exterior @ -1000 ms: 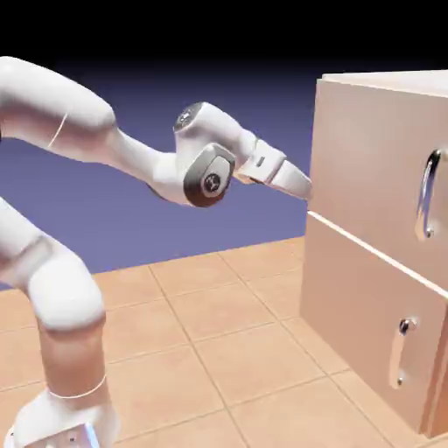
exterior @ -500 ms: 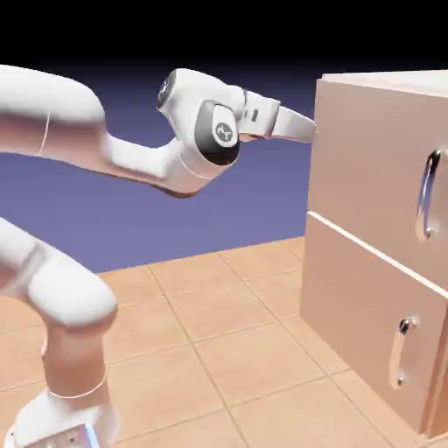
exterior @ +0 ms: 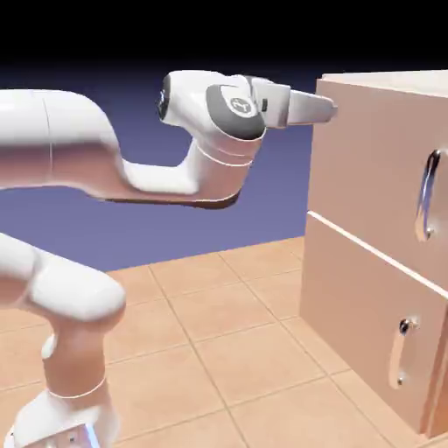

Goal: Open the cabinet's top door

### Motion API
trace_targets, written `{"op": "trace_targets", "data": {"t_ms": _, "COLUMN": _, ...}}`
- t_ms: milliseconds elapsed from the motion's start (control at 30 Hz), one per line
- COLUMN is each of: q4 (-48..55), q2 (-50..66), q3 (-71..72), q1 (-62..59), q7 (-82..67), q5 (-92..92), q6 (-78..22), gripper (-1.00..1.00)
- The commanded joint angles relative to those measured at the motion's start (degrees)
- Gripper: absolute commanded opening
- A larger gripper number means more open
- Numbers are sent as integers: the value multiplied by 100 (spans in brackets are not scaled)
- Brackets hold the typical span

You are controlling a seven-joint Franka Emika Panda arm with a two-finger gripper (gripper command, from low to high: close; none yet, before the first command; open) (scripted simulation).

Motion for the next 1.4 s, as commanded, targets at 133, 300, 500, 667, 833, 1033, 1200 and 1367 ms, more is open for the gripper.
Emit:
{"op": "trace_targets", "data": {"t_ms": 133, "q4": 312, "q2": -236, "q3": -565, "q1": 469, "q7": 812, "q5": -1246, "q6": 20, "gripper": 0}}
{"op": "trace_targets", "data": {"t_ms": 300, "q4": 624, "q2": -471, "q3": -1130, "q1": 938, "q7": 1624, "q5": -2492, "q6": 40, "gripper": 0}}
{"op": "trace_targets", "data": {"t_ms": 500, "q4": 998, "q2": -754, "q3": -1807, "q1": 1500, "q7": 2598, "q5": -3987, "q6": 64, "gripper": 0}}
{"op": "trace_targets", "data": {"t_ms": 667, "q4": 1310, "q2": -990, "q3": -2372, "q1": 1969, "q7": 3409, "q5": -5233, "q6": 84, "gripper": 0}}
{"op": "trace_targets", "data": {"t_ms": 833, "q4": 1622, "q2": -1225, "q3": -2937, "q1": 2438, "q7": 4221, "q5": -6479, "q6": 104, "gripper": 0}}
{"op": "trace_targets", "data": {"t_ms": 1033, "q4": 2316, "q2": -1117, "q3": -3349, "q1": 3304, "q7": 4257, "q5": -6581, "q6": 21, "gripper": 0}}
{"op": "trace_targets", "data": {"t_ms": 1200, "q4": 2006, "q2": -1009, "q3": -3212, "q1": 3043, "q7": 4406, "q5": -6582, "q6": -274, "gripper": -100}}
{"op": "trace_targets", "data": {"t_ms": 1367, "q4": 1036, "q2": -679, "q3": -2637, "q1": 2009, "q7": 4948, "q5": -6578, "q6": -910, "gripper": -100}}
